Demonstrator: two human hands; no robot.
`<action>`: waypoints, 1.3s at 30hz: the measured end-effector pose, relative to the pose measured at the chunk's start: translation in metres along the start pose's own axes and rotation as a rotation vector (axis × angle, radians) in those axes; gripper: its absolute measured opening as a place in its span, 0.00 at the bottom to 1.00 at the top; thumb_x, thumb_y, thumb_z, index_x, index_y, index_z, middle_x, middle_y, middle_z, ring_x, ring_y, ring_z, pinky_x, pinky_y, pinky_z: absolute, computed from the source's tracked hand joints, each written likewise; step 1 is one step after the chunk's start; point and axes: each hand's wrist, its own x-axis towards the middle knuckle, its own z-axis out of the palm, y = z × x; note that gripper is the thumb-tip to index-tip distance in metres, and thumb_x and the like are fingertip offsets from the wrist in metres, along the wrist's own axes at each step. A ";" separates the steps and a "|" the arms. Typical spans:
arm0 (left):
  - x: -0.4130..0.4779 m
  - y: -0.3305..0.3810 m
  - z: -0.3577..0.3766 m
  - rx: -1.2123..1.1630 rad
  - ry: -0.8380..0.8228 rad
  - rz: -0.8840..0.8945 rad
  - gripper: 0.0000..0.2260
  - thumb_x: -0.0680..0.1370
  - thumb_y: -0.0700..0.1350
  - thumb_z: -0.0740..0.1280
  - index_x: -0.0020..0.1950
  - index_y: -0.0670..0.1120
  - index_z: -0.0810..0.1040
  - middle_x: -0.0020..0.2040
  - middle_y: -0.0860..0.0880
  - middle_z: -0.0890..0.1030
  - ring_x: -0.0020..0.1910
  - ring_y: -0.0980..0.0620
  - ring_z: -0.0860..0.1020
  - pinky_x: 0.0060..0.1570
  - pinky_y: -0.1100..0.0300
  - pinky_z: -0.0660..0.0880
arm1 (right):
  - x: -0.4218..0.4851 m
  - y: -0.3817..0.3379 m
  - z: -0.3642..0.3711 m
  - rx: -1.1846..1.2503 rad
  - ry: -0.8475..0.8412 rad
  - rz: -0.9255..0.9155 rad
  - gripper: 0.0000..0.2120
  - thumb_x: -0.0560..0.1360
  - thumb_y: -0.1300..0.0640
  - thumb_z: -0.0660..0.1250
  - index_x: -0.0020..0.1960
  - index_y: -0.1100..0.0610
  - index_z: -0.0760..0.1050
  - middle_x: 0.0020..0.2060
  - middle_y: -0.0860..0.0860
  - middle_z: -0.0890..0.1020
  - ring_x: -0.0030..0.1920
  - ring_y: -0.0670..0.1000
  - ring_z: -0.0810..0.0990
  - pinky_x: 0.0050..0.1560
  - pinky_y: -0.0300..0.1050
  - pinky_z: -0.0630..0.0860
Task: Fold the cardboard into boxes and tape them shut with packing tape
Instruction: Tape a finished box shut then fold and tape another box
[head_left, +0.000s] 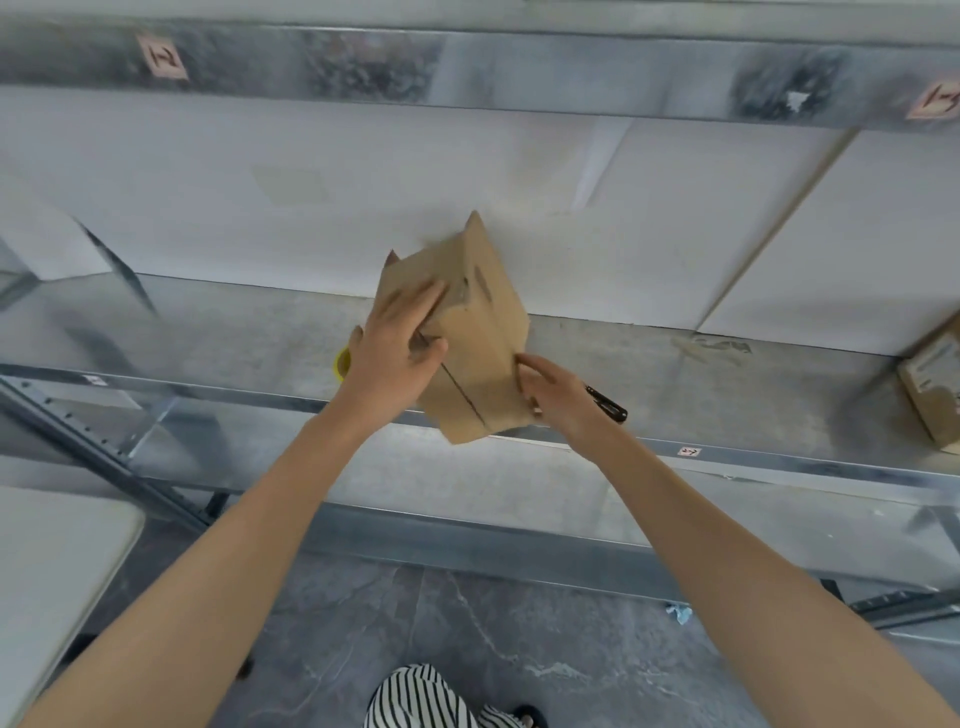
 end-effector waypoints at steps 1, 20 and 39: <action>0.000 0.002 0.004 0.056 -0.015 0.049 0.28 0.72 0.55 0.59 0.72 0.49 0.68 0.72 0.49 0.69 0.71 0.47 0.64 0.67 0.42 0.65 | -0.001 -0.003 0.000 -0.006 -0.009 -0.006 0.17 0.80 0.57 0.57 0.68 0.53 0.71 0.54 0.50 0.76 0.51 0.47 0.74 0.49 0.30 0.73; 0.012 0.008 0.027 -0.215 -0.106 -0.117 0.34 0.75 0.47 0.70 0.77 0.49 0.57 0.71 0.50 0.68 0.66 0.57 0.68 0.64 0.64 0.65 | -0.010 -0.053 -0.008 -0.039 0.171 -0.322 0.17 0.78 0.58 0.60 0.67 0.52 0.71 0.50 0.40 0.75 0.42 0.39 0.75 0.41 0.24 0.70; 0.014 -0.134 0.022 0.711 -0.458 -0.258 0.14 0.78 0.42 0.61 0.63 0.47 0.74 0.55 0.47 0.78 0.57 0.46 0.73 0.64 0.48 0.60 | -0.022 -0.087 0.004 -0.387 0.322 -0.346 0.22 0.79 0.54 0.60 0.72 0.48 0.65 0.75 0.49 0.61 0.74 0.47 0.57 0.67 0.37 0.56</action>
